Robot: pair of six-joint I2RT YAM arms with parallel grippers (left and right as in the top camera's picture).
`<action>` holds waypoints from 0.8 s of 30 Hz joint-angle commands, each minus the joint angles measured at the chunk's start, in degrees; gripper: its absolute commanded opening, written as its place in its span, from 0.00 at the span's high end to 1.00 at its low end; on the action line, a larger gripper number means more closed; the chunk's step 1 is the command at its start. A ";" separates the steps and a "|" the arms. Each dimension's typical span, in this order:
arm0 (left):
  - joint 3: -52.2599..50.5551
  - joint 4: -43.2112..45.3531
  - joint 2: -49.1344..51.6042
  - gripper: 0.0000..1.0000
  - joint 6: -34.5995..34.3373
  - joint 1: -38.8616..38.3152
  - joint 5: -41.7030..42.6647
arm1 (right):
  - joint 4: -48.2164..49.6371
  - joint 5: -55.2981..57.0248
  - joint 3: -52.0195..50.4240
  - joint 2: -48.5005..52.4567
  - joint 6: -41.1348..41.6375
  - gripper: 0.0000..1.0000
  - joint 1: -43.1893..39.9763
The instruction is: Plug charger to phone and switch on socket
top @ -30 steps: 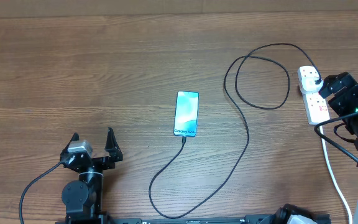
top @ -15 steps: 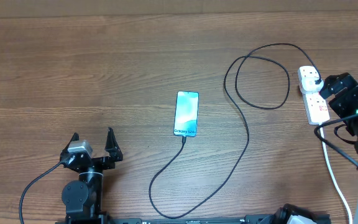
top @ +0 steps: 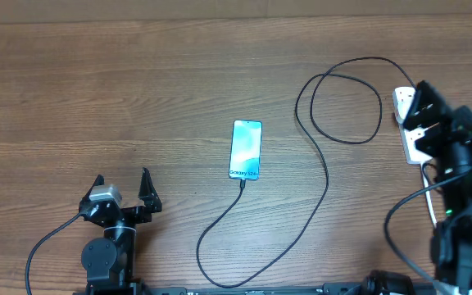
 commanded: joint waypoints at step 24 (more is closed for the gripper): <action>-0.20 -0.11 -0.44 0.00 0.72 0.33 -0.76 | 24.87 2.99 -49.68 -34.07 0.02 0.00 11.52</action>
